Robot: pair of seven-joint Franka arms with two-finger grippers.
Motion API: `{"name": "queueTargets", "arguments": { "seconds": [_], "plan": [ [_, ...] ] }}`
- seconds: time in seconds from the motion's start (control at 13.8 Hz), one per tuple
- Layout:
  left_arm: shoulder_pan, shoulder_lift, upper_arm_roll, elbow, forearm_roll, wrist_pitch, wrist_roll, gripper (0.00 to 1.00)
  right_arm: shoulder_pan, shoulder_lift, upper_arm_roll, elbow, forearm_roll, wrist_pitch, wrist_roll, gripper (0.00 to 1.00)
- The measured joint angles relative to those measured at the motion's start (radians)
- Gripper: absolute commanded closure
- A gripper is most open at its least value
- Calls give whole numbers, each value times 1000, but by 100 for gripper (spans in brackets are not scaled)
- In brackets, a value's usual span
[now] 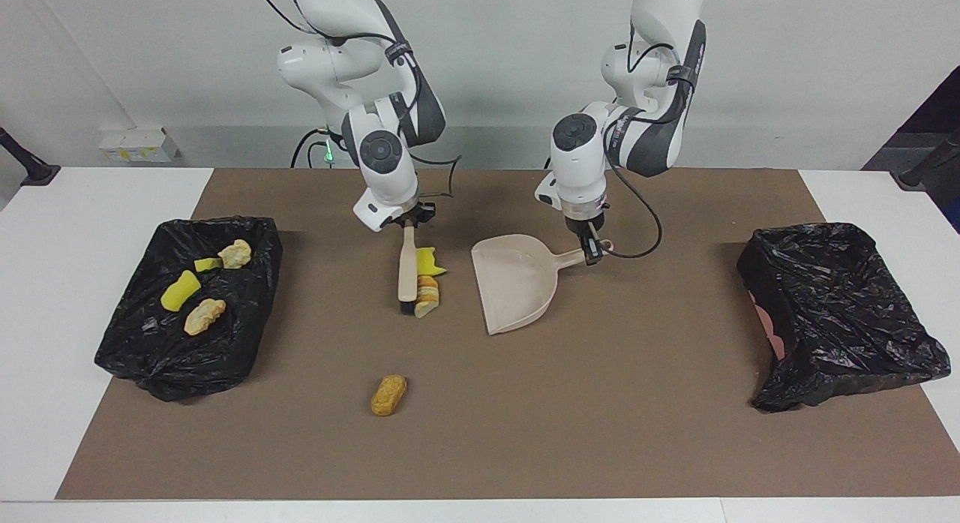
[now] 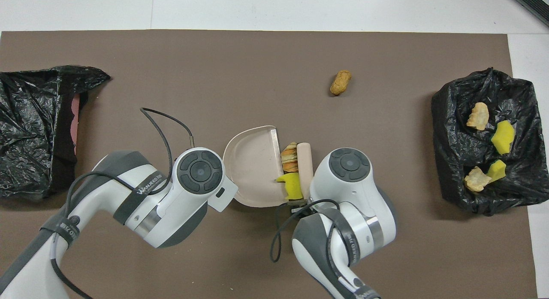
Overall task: Sweep and dump trash in bin
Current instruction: 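Push the bread and sponge pieces into the dustpan with the right gripper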
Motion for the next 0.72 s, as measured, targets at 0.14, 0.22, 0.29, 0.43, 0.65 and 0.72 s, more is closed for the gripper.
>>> {"name": "queueTargets", "arguments": {
  "seconds": [0.14, 0.22, 0.29, 0.43, 0.65, 0.72],
  "plan": [
    [0, -3, 0, -5, 0, 0, 0, 100, 67, 29, 2, 37, 77, 30, 3, 100],
    [0, -4, 1, -7, 0, 0, 0, 100, 85, 35, 2, 51, 88, 33, 9, 100],
    [1, -4, 1, -9, 0, 0, 0, 100, 92, 37, 2, 61, 88, 30, 17, 100],
    [1, -5, 3, -11, -1, 0, 0, 100, 76, 37, -9, 71, 74, -6, 18, 100],
    [2, -6, 9, -12, -30, -3, 0, 100, -36, 37, -18, 121, -28, -115, 18, 100],
    [2, -6, 15, -12, -52, -5, 1, 100, -78, 37, -19, 153, -74, -157, 17, 100]
  ]
}}
